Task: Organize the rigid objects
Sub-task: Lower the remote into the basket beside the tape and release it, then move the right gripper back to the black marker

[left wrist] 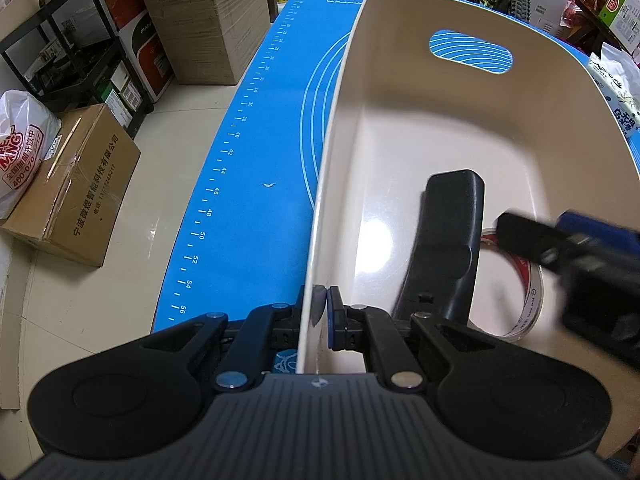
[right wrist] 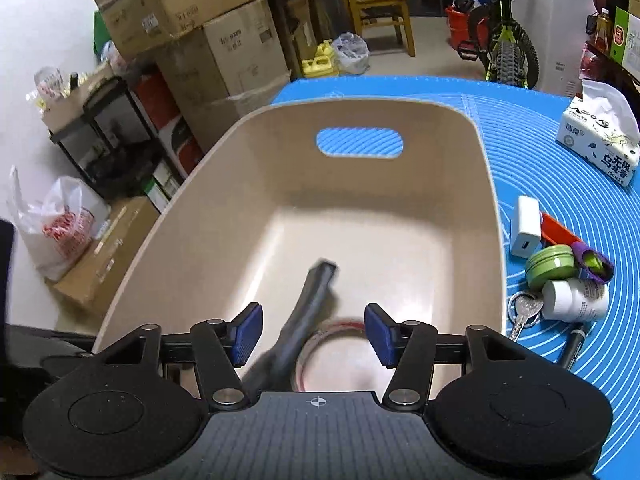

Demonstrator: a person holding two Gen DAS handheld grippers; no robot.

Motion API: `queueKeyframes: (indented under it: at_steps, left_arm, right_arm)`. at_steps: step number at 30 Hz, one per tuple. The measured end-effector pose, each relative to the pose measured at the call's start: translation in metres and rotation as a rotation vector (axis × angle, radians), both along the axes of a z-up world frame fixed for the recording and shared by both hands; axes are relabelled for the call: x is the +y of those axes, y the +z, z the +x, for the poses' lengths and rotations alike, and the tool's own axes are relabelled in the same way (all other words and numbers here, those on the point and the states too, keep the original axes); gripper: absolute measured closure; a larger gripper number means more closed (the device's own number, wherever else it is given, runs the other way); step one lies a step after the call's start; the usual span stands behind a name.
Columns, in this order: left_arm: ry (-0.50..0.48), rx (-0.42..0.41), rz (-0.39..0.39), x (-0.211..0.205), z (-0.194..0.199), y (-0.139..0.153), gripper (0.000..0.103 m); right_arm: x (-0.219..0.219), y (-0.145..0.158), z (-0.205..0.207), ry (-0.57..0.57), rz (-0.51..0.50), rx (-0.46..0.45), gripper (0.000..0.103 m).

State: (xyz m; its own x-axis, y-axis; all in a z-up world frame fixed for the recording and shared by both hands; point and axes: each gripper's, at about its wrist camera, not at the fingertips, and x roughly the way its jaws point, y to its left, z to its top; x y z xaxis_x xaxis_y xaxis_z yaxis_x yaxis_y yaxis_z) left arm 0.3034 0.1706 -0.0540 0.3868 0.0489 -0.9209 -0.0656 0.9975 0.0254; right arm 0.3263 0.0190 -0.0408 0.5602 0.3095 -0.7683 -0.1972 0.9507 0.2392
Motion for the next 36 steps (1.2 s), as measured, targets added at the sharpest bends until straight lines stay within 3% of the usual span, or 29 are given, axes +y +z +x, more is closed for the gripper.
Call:
queueKeyframes:
  at_steps: [4,14,28,36]
  left_arm:
    - [-0.001,0.0,0.001,0.0,0.0,0.0,0.094]
    - [-0.001,-0.001,0.003,0.0,-0.001,0.001,0.094]
    - [0.0,0.001,0.004,-0.001,0.0,0.001,0.094]
    - [0.0,0.0,0.003,0.0,-0.001,0.001,0.094]
  right_arm:
    - [-0.012,0.019,-0.006,-0.023,0.017,-0.062,0.029]
    - [-0.056,0.049,-0.019,-0.119,0.011,-0.161,0.026]
    - [-0.109,0.029,-0.026,-0.274,-0.058,-0.146,0.024]
    - [-0.134,-0.011,-0.021,-0.345,-0.082,-0.069,0.024]
